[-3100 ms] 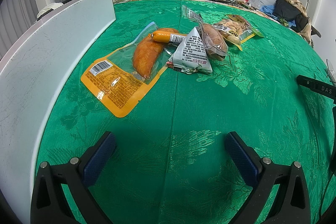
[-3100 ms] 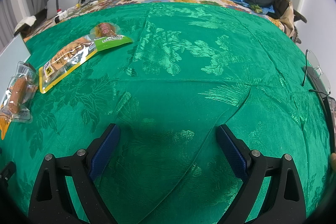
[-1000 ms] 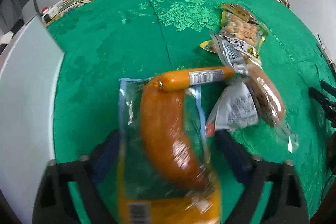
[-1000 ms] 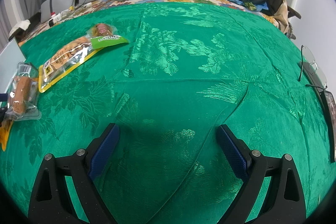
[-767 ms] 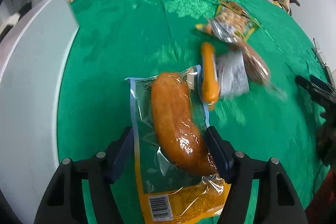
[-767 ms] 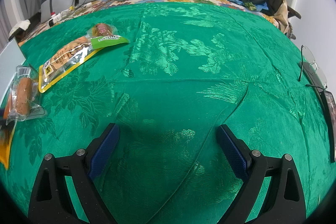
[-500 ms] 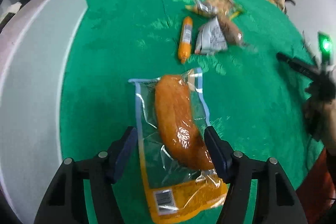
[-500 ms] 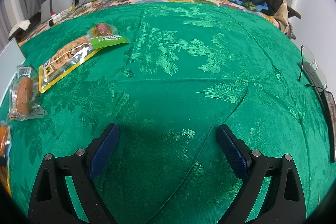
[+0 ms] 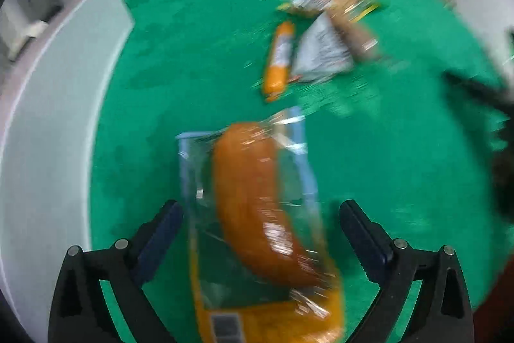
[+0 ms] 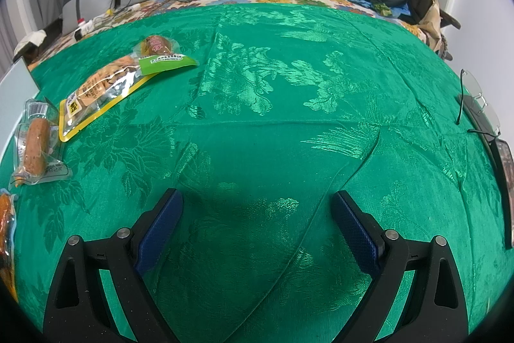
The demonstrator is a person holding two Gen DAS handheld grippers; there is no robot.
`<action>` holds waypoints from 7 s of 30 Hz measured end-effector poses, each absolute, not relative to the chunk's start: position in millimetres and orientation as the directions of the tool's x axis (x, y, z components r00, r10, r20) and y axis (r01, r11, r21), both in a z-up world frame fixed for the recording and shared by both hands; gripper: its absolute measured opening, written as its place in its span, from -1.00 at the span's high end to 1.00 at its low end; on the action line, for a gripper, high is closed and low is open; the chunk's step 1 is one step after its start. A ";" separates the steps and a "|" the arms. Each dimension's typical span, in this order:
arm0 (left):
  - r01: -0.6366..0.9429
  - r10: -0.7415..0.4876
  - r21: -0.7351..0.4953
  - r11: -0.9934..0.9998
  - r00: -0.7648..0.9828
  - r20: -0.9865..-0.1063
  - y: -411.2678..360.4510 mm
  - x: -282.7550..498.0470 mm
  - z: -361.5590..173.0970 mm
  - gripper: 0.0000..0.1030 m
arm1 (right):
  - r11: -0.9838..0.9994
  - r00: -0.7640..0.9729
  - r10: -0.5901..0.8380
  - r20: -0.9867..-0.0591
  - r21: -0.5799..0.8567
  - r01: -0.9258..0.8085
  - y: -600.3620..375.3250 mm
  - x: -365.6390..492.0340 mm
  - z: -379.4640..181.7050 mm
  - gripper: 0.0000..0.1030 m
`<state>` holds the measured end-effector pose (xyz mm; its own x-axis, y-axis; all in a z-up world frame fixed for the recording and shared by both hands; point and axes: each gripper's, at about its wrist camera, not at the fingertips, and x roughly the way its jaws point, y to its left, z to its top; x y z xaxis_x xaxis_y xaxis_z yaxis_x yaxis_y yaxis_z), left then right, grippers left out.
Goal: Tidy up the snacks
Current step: 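Move the left tool down onto the orange sausage packet, then close the left tool on the sausage packet while the right tool grasps the clear brown-snack bag, then carry both packets into the white box and open both tools, then return the left tool over the bedspread and aim at the sausage stick, then close the left tool on the orange-and-blue sausage stick while the right tool approaches the white triangular packet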
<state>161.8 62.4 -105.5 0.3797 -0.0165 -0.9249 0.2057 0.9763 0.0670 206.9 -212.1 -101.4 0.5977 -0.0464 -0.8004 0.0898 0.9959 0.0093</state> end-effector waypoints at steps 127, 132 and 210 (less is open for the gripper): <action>0.079 -0.055 -0.011 0.997 0.585 -0.809 53.9 132.7 -115.4 -1.00 | 1.000 0.612 -0.004 -0.791 -0.015 -0.013 -155.7 147.1 -99.6 -0.66; 0.079 -0.055 -0.011 0.997 0.585 -0.809 54.4 132.2 -115.4 -1.00 | 1.000 0.609 -0.008 -0.793 -0.012 -0.002 -158.6 148.0 -100.7 -0.72; 0.226 -0.121 -0.010 0.974 0.486 -0.866 77.2 278.7 -83.9 -0.67 | 1.000 0.606 0.001 -0.795 0.002 0.001 -163.6 148.9 -101.9 -0.78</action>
